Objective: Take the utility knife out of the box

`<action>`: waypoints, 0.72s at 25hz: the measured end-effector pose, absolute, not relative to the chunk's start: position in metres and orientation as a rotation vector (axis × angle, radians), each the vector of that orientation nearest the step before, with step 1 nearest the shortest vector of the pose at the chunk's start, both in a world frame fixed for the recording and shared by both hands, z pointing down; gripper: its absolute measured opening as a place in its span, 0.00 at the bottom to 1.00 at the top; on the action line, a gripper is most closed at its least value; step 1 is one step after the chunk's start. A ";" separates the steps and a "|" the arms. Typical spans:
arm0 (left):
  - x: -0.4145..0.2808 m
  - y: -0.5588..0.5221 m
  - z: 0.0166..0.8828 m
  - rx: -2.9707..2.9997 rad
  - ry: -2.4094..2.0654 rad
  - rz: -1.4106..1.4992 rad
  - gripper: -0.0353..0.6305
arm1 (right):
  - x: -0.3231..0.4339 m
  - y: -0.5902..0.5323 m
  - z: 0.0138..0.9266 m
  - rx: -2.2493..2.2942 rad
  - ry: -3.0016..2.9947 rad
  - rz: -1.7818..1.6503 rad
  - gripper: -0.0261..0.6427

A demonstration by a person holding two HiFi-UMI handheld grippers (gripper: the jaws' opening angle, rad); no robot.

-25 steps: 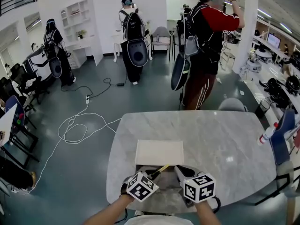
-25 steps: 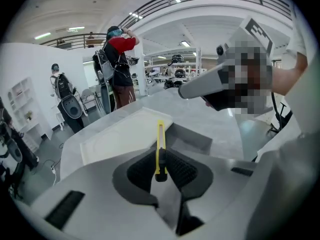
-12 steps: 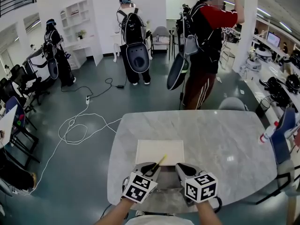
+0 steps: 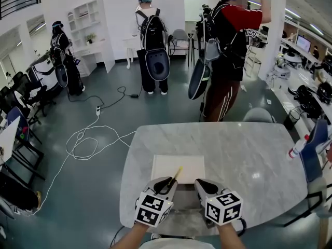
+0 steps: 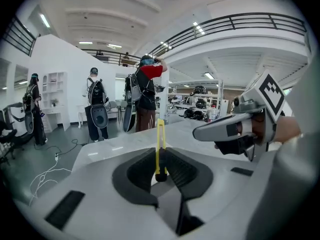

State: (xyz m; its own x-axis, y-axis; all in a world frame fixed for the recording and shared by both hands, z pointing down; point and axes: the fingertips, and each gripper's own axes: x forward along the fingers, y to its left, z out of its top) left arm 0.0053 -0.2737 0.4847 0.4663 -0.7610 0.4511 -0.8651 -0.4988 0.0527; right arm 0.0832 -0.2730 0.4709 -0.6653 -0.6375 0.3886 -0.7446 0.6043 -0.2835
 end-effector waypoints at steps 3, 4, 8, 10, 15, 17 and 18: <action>0.003 -0.273 0.477 2.440 -1.415 0.498 0.14 | 0.081 -0.272 0.465 1.139 -2.600 0.620 0.05; 0.002 -0.273 0.475 2.439 -1.423 0.484 0.14 | 0.080 -0.272 0.463 1.140 -2.605 0.616 0.05; 0.002 -0.275 0.469 2.431 -1.458 0.425 0.14 | 0.081 -0.273 0.458 1.144 -2.626 0.608 0.05; 0.001 -0.276 0.465 2.426 -1.471 0.400 0.14 | 0.082 -0.274 0.454 1.148 -2.634 0.605 0.05; -0.003 -0.277 0.463 2.408 -1.483 0.362 0.14 | 0.079 -0.274 0.447 1.153 -2.648 0.548 0.05; -0.005 -0.278 0.464 2.401 -1.482 0.352 0.14 | 0.077 -0.275 0.445 1.159 -2.656 0.519 0.05; -0.006 -0.278 0.465 2.398 -1.483 0.349 0.14 | 0.076 -0.275 0.444 1.158 -2.659 0.514 0.05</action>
